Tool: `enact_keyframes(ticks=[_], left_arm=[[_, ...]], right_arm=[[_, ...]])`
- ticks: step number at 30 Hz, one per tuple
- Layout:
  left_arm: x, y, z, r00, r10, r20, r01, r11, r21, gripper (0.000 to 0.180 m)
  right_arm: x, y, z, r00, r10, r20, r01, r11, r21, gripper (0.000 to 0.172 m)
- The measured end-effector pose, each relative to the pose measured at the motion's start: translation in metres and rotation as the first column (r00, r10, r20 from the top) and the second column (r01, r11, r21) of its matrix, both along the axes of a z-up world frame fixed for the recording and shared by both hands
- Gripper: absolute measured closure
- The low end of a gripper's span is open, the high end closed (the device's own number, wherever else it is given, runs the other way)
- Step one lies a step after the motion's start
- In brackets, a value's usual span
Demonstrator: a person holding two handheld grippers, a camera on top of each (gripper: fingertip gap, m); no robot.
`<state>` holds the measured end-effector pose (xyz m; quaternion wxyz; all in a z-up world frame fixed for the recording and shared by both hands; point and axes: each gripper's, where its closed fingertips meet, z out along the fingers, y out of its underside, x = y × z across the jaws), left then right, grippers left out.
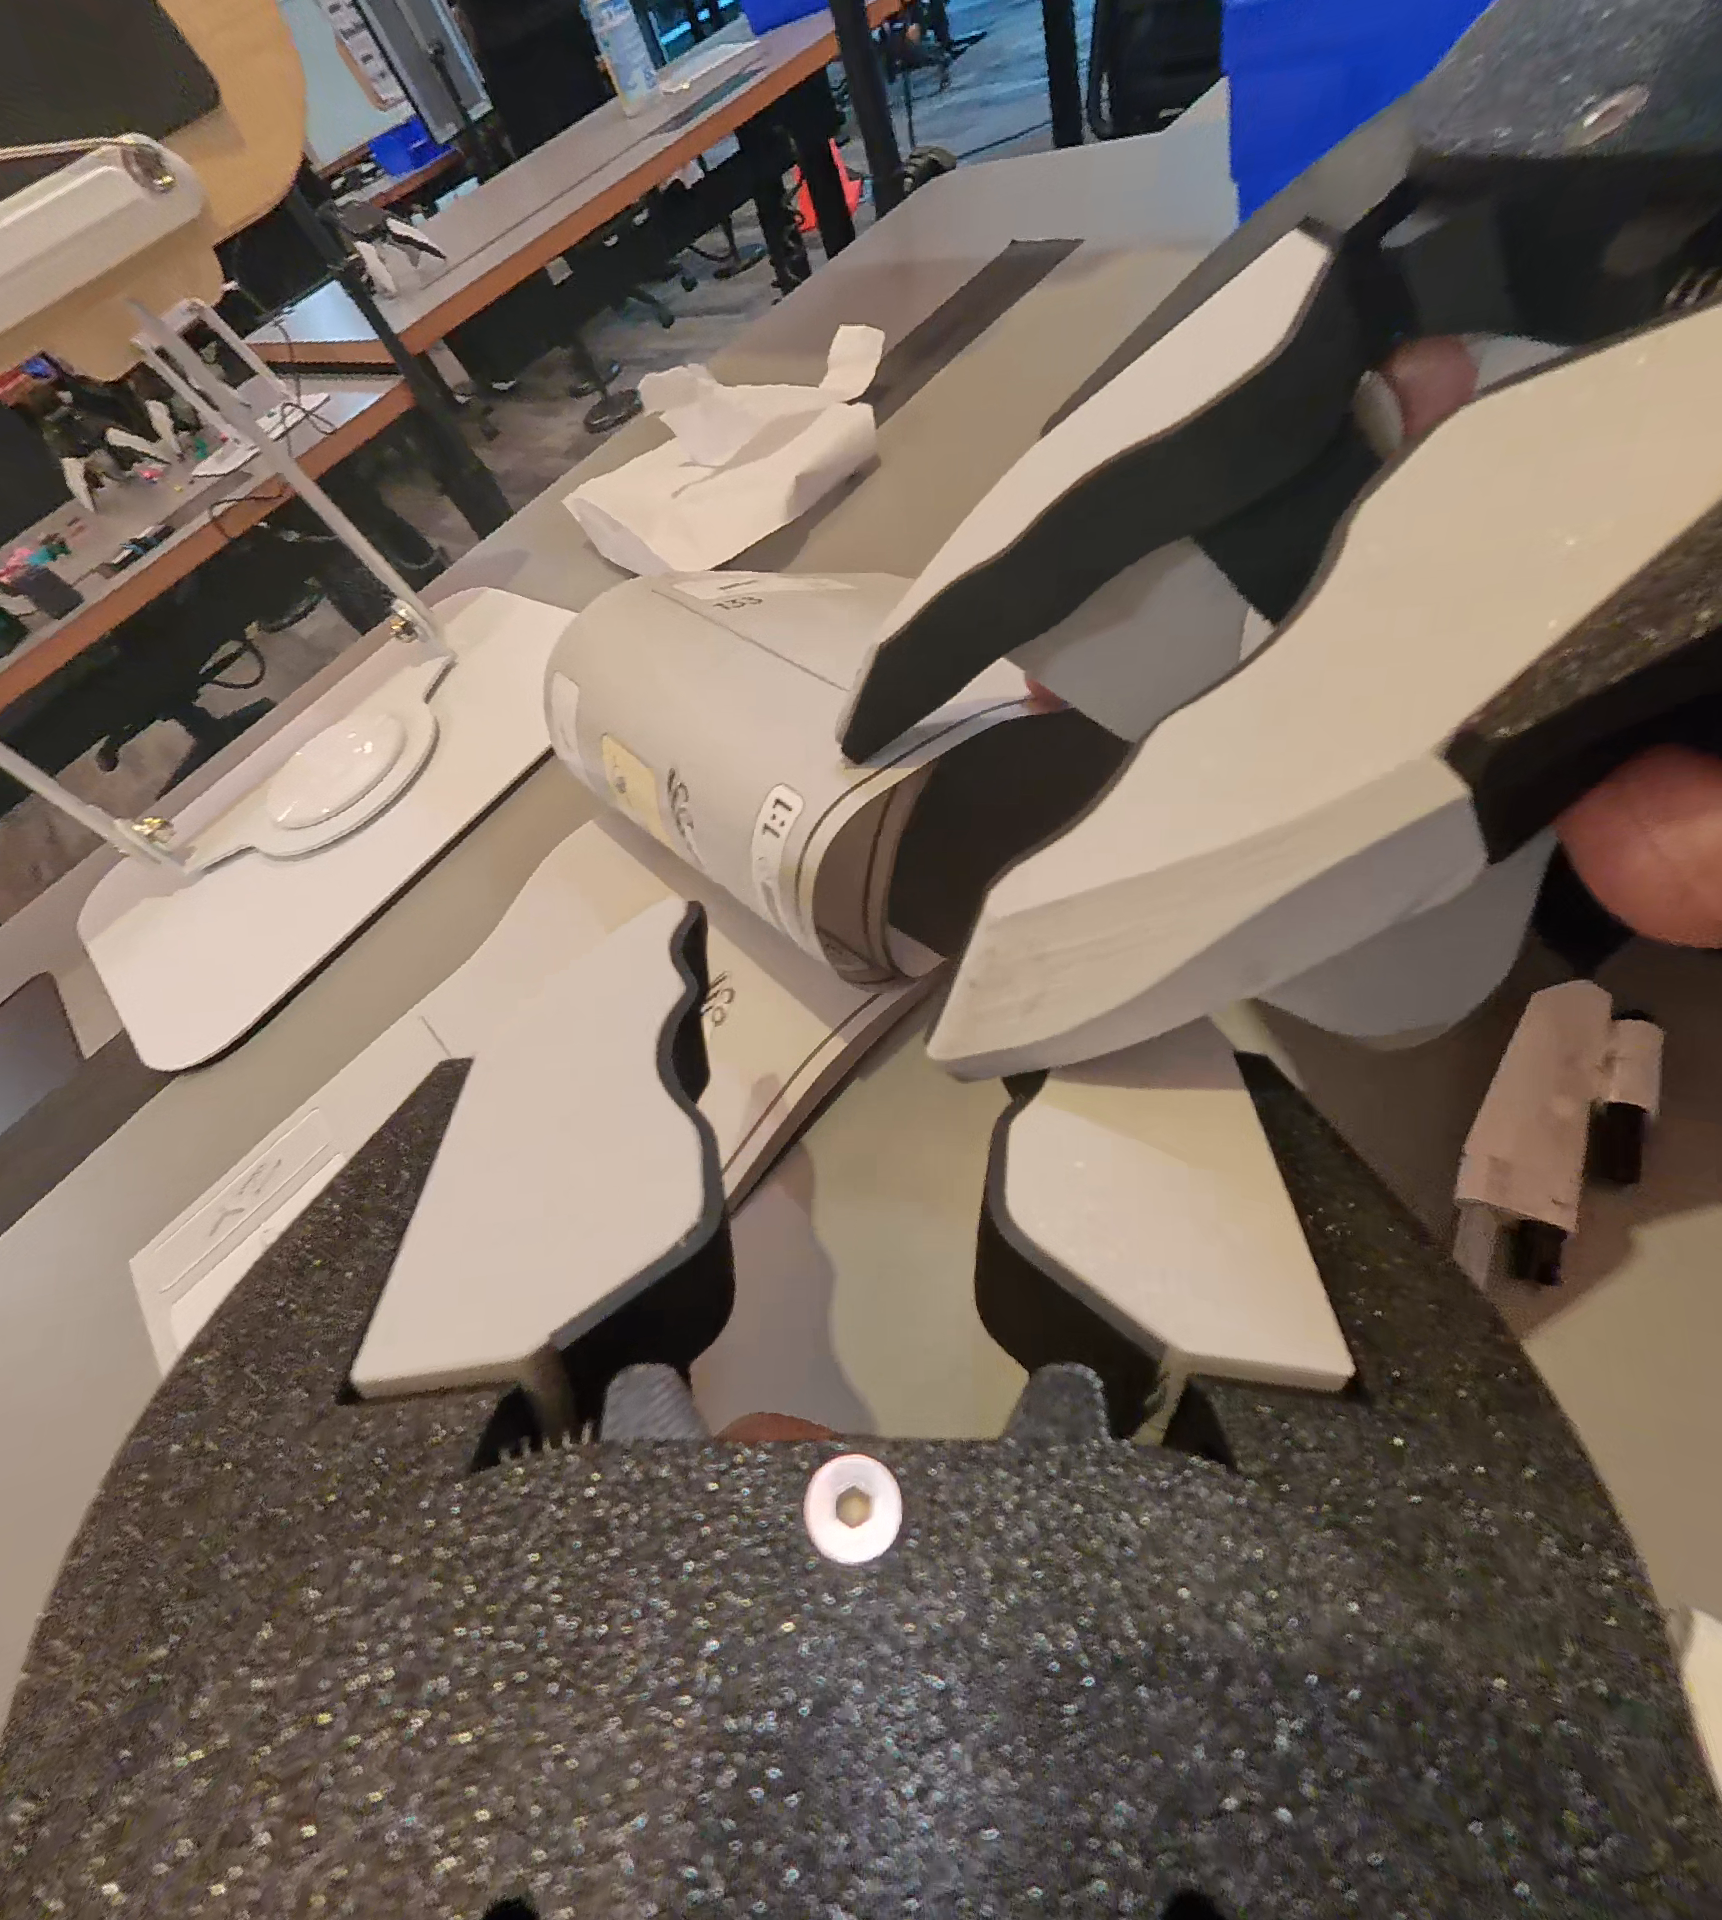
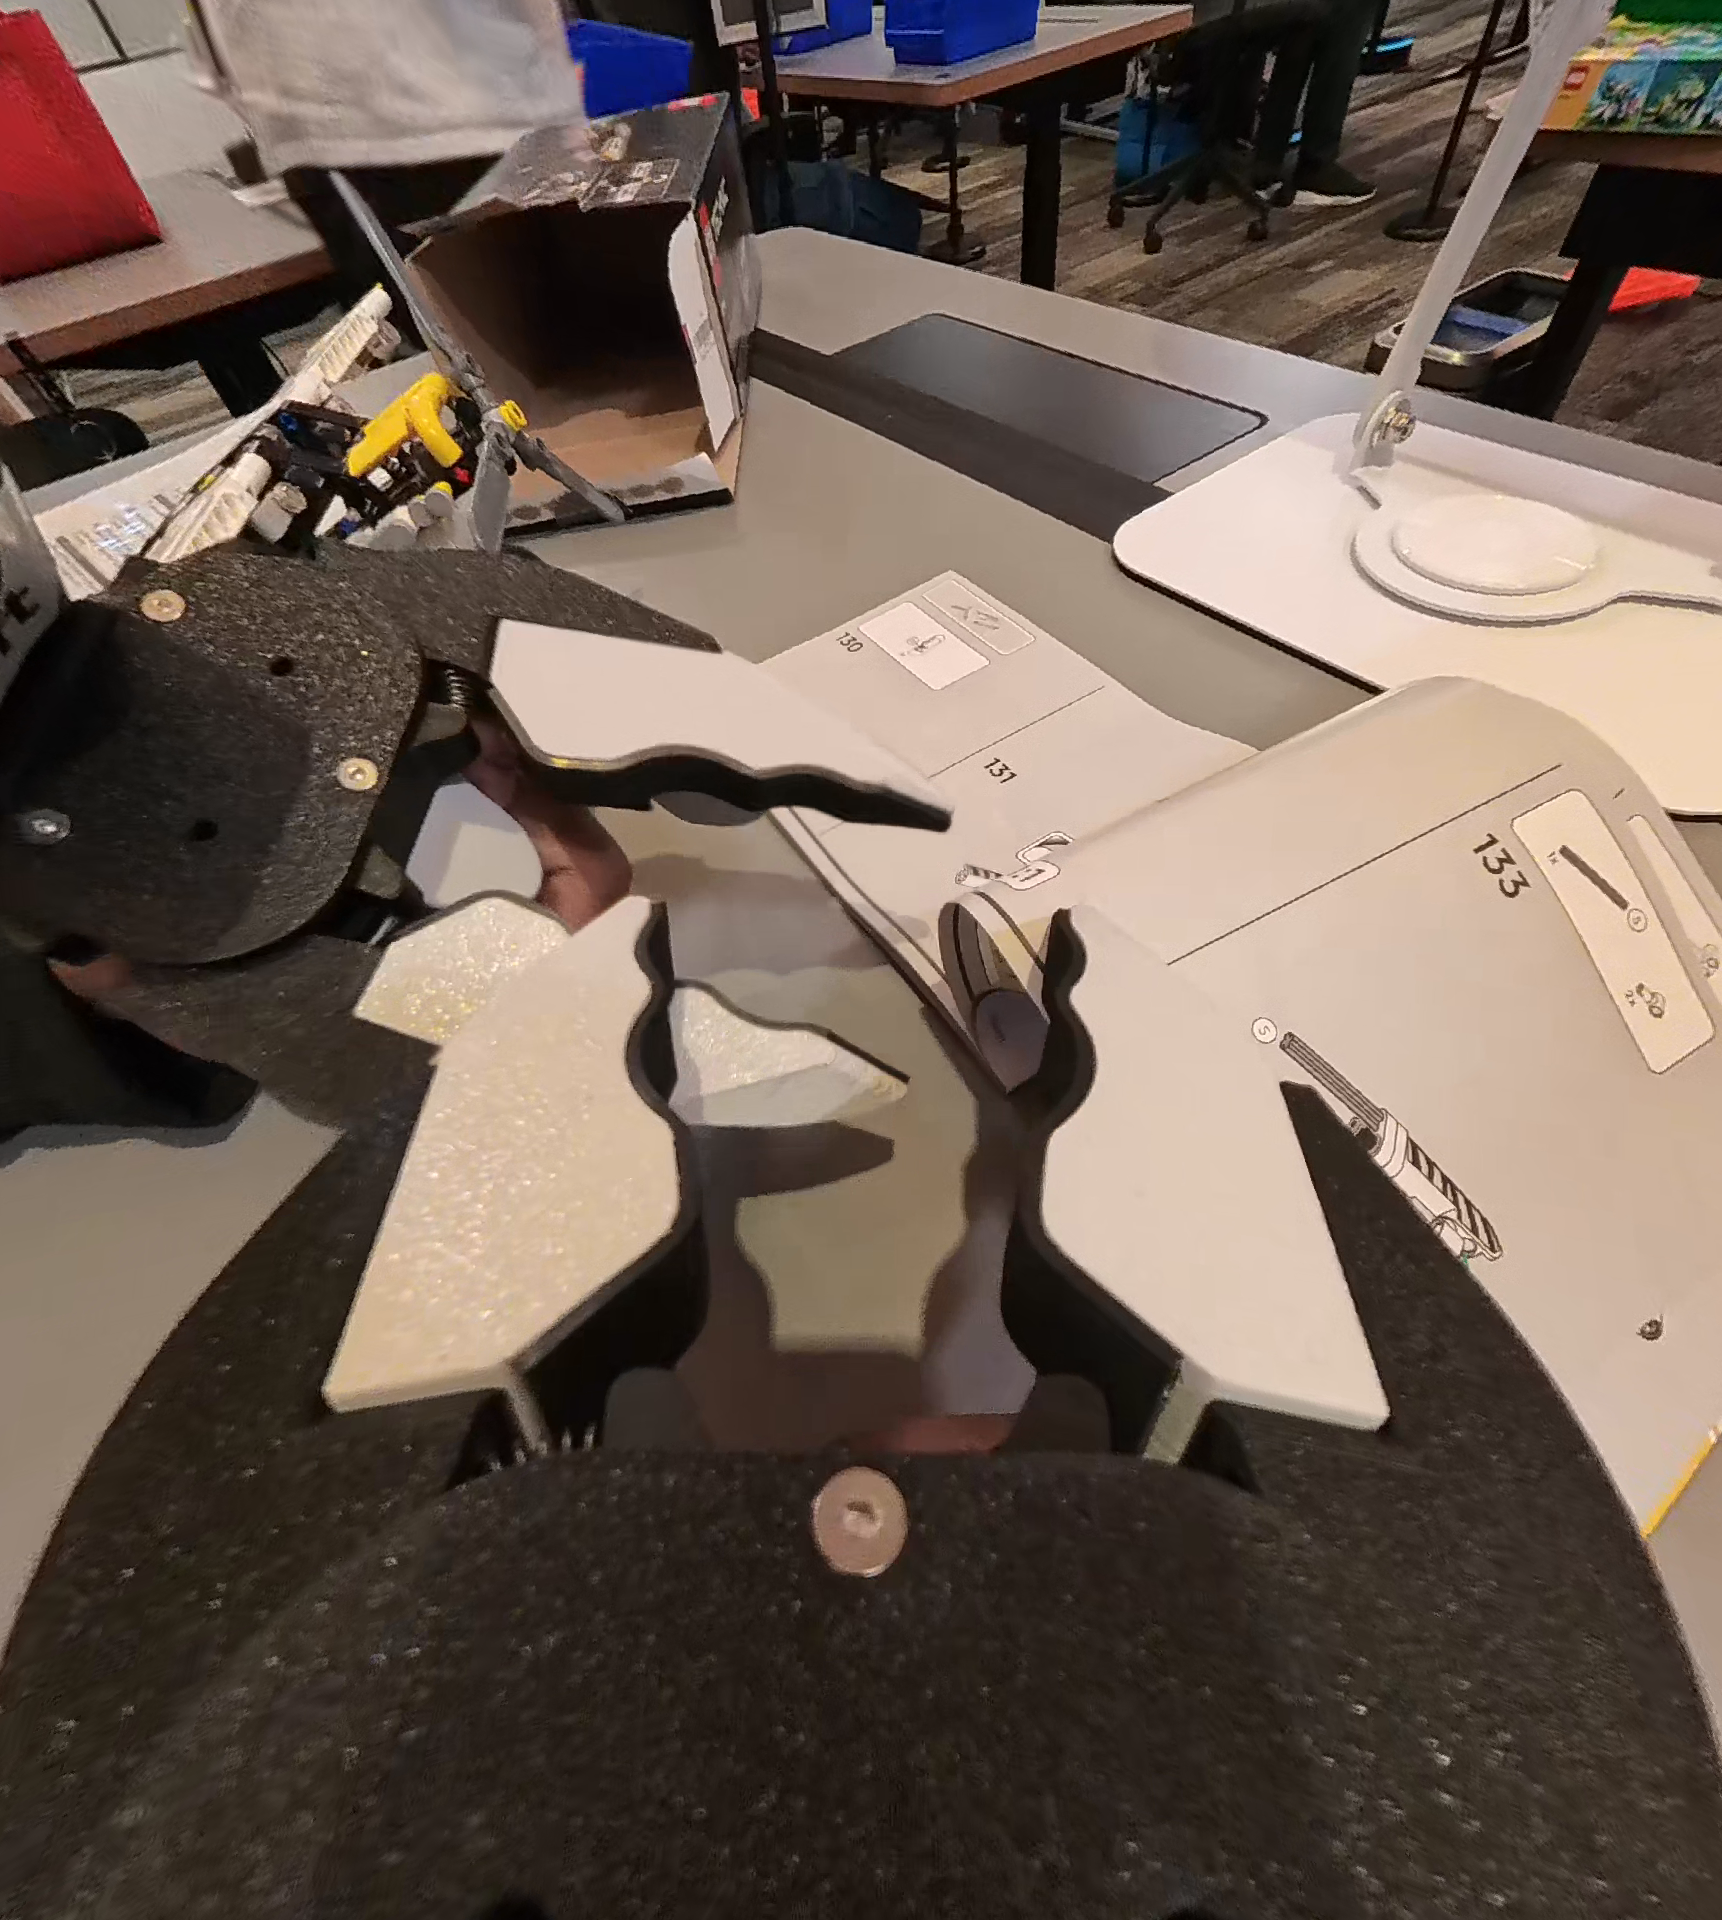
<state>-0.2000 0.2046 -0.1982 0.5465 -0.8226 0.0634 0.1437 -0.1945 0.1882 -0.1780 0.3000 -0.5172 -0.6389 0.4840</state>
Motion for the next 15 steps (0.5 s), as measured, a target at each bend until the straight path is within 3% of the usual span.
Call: enact_keyframes(ticks=[9, 15], left_arm=[[-0.015, -0.004, 0.002, 0.990, 0.103, -0.094, -0.101, 0.995, 0.019, 0.129], [-0.015, -0.005, 0.002, 0.987, 0.107, -0.117, -0.105, 0.994, 0.021, 0.130]], right_arm=[[0.000, 0.002, 0.000, 1.000, -0.015, -0.013, 0.016, 1.000, 0.022, 0.103], [0.001, 0.002, 0.001, 0.999, -0.019, -0.033, 0.021, 0.999, 0.038, 0.103]])
